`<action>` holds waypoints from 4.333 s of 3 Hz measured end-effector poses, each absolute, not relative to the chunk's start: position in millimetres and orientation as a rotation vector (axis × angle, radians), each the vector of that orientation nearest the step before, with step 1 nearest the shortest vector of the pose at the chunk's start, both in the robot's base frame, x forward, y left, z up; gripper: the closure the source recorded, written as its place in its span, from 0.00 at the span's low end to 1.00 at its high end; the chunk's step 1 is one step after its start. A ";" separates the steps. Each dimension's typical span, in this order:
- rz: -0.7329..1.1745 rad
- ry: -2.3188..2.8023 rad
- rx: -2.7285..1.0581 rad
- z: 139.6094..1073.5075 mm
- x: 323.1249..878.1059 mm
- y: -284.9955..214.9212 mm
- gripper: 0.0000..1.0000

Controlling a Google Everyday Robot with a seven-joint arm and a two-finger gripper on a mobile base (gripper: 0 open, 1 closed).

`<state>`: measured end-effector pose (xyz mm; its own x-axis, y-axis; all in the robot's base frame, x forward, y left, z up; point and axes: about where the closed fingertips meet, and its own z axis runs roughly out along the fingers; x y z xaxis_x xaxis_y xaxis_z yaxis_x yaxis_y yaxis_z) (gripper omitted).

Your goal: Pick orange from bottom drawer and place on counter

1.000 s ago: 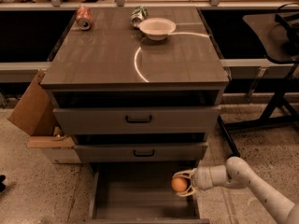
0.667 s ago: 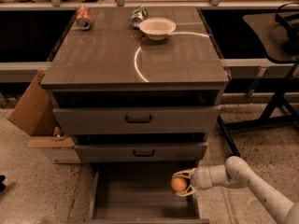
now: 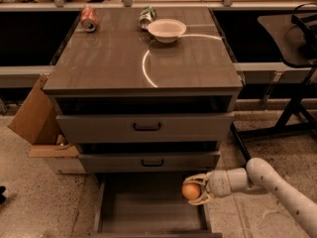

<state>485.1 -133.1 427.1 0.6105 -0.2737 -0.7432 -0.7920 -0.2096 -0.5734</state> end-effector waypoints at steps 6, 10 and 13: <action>0.401 0.862 -1.556 631.1 496.3 -176.5 1.00; 0.313 0.930 -1.545 723.1 512.6 -184.0 1.00; 0.193 0.758 -1.492 850.4 528.4 -183.2 1.00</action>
Offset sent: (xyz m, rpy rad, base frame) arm -0.0200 -0.0159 0.1729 0.0513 -0.2318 -0.1794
